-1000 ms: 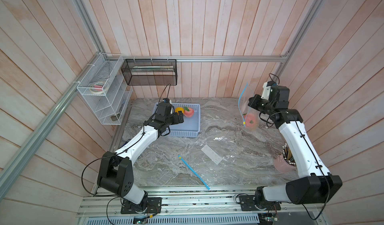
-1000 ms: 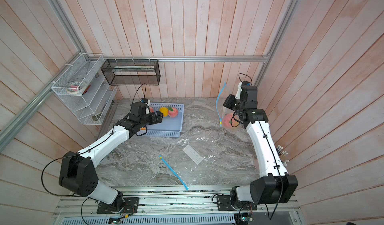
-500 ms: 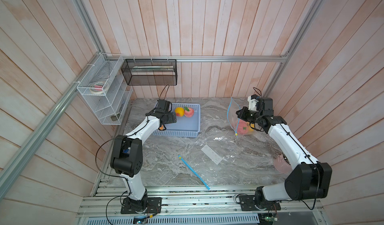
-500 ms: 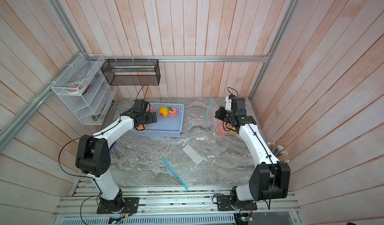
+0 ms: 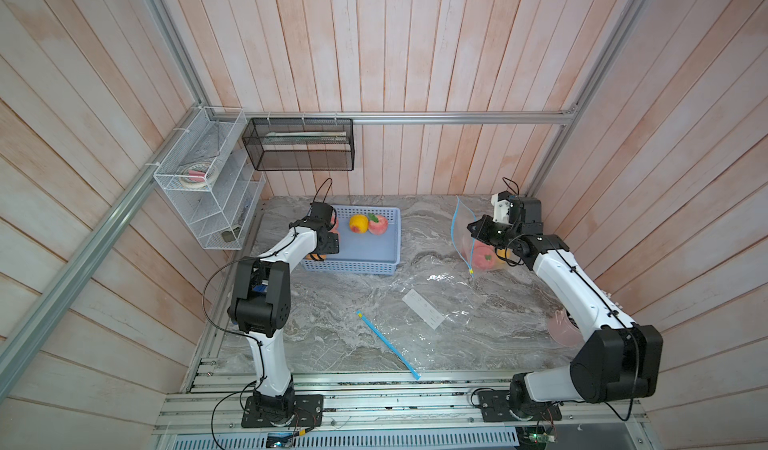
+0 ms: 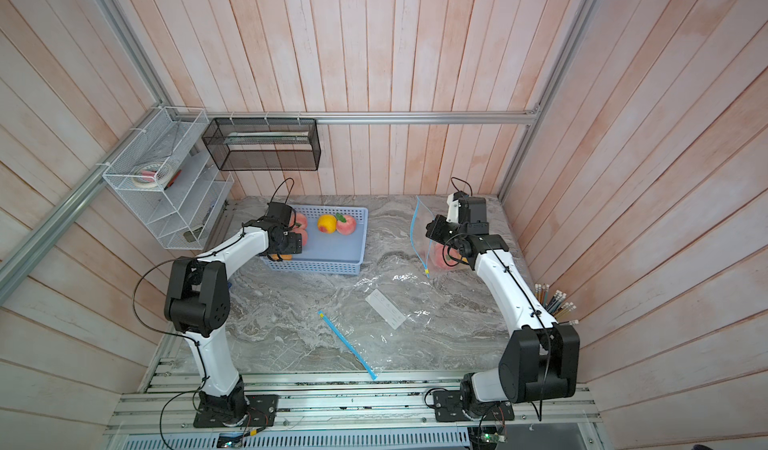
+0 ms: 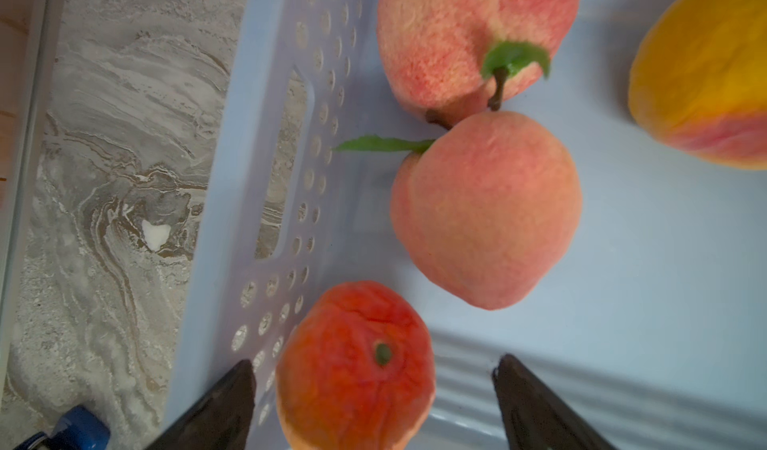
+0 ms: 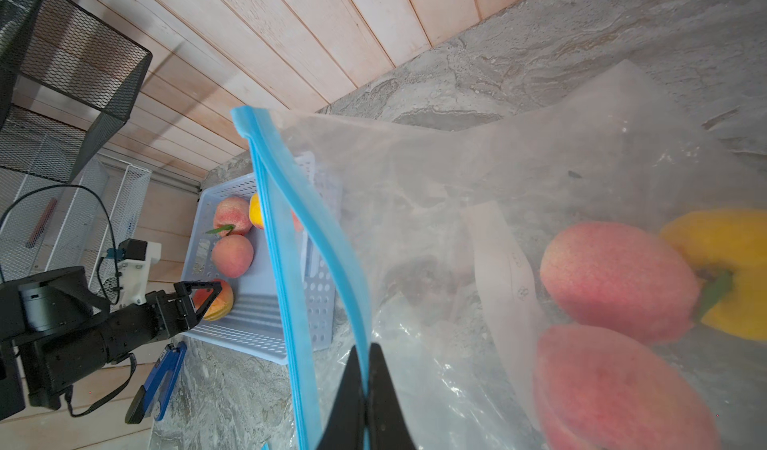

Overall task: Place the peach in a zip-top bag and seal the zipper
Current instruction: Pick up the peach from the basket.

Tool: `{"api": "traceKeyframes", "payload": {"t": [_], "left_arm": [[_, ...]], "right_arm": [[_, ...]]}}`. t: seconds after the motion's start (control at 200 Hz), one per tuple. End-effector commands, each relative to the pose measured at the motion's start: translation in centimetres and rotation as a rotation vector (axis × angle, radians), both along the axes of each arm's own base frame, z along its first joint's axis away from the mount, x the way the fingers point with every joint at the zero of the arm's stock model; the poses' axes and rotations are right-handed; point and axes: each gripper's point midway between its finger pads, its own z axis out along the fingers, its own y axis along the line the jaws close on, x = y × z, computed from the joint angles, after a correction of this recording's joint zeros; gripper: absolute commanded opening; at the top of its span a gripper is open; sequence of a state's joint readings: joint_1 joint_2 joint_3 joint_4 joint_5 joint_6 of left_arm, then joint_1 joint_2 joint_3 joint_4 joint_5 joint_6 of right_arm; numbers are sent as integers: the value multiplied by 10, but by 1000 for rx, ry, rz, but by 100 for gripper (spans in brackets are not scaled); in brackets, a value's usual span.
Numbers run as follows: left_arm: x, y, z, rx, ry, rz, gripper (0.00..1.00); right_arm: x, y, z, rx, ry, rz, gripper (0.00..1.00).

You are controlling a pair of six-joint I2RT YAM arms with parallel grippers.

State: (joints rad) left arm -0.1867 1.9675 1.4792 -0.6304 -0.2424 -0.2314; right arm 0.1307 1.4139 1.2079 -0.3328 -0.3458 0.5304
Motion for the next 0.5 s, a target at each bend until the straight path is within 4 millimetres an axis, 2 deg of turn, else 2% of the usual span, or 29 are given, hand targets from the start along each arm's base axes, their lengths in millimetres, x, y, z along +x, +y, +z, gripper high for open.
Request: {"api": "traceKeyframes", "payload": {"t": [0.0,0.12,0.23,0.445,0.495], "left_arm": [[-1,4,-9,23,41,9,91],[-3,5,-15,25,60,12,90],[-2,2,-19,12,67,1,83],[6,1,-22,9,57,-10,81],[9,-1,-23,1,57,-14,77]], "right_arm": [[-6,3,19,18,-52,8,0],[-8,3,24,22,-62,7,0],[-10,3,25,28,-64,3,0],[-13,2,24,31,-61,1,0],[-13,2,25,32,-63,1,0]]}}
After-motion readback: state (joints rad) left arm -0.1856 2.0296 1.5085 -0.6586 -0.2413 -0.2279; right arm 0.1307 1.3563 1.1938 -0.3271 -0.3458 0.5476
